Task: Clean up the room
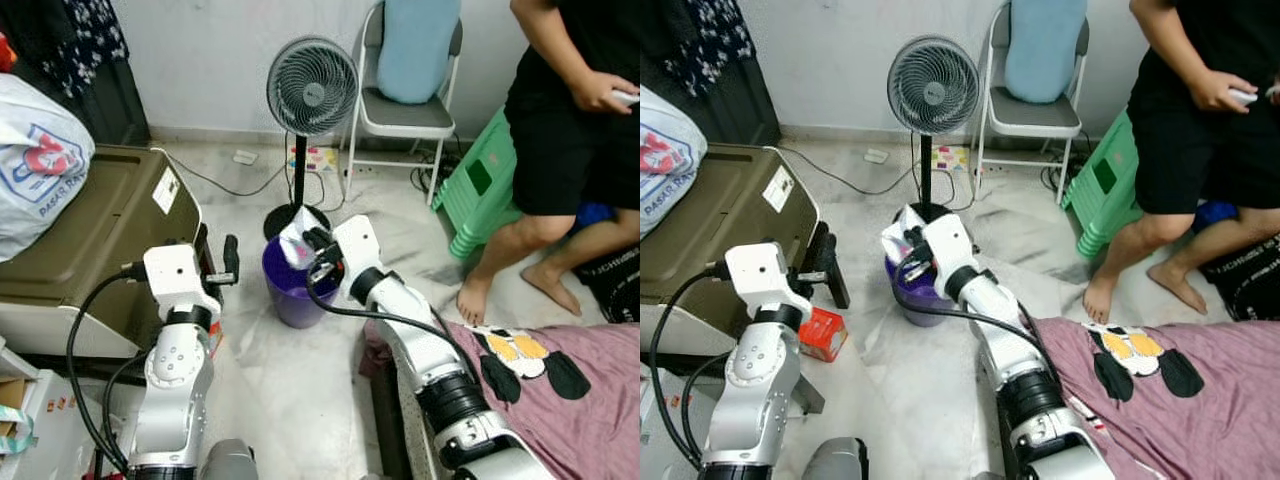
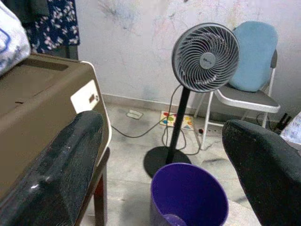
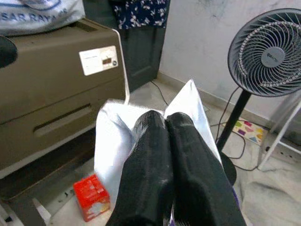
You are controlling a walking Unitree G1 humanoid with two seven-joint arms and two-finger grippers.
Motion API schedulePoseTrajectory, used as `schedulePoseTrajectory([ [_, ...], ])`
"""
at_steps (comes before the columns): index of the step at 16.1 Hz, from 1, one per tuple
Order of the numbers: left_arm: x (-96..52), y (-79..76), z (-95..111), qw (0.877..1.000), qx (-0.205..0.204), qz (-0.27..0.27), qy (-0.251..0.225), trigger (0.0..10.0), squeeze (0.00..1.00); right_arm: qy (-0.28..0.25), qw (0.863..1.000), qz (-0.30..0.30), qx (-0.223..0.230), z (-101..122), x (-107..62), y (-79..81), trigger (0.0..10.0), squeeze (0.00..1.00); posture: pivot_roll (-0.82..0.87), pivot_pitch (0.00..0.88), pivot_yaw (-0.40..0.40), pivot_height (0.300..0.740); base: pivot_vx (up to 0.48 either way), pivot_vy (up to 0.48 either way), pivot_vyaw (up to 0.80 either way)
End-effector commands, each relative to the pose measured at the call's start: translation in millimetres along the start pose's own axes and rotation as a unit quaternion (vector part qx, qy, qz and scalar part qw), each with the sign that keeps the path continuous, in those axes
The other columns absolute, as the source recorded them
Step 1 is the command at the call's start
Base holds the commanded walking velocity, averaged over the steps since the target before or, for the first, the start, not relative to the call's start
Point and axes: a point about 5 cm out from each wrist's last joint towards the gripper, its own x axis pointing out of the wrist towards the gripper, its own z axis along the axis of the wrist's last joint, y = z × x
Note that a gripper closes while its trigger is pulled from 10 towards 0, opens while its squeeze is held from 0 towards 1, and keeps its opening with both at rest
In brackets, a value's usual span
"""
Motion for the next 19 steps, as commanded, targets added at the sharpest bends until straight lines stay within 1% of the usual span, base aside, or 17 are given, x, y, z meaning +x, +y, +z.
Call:
schedulePoseTrajectory([
  [1,-0.8,-1.7,3.6,1.0,-0.002,-0.007,-0.009,10.0,0.0,-0.002,1.0,-0.005,-0.001,2.4,0.8,-3.5,10.0,0.0,0.06,0.0,-0.083,0.74,0.0,0.0,0.0],
  [2,-0.7,-1.9,3.6,1.0,-0.003,-0.008,-0.009,10.0,0.0,-0.002,1.0,-0.005,-0.001,2.1,0.5,-3.3,10.0,0.0,0.06,0.0,-0.083,0.74,0.0,0.0,0.0],
  [6,-0.1,-1.9,4.0,1.0,-0.002,-0.01,-0.01,10.0,0.0,-0.005,1.0,-0.003,-0.006,3.0,0.6,-3.0,10.0,0.0,0.06,0.0,-0.083,0.74,0.266,0.0,0.0],
  [12,-0.4,-1.1,4.2,1.0,0.0,-0.009,-0.01,10.0,0.0,-0.006,1.0,-0.003,-0.004,2.9,1.3,-2.1,10.0,0.0,0.06,0.0,-0.08,0.74,0.263,0.0,0.73],
  [19,0.4,-1.2,4.3,1.0,-0.002,-0.011,-0.009,10.0,0.0,-0.001,1.0,-0.008,-0.007,1.3,0.8,-4.4,10.0,0.0,0.06,0.0,-0.079,0.74,0.254,0.0,0.0],
])
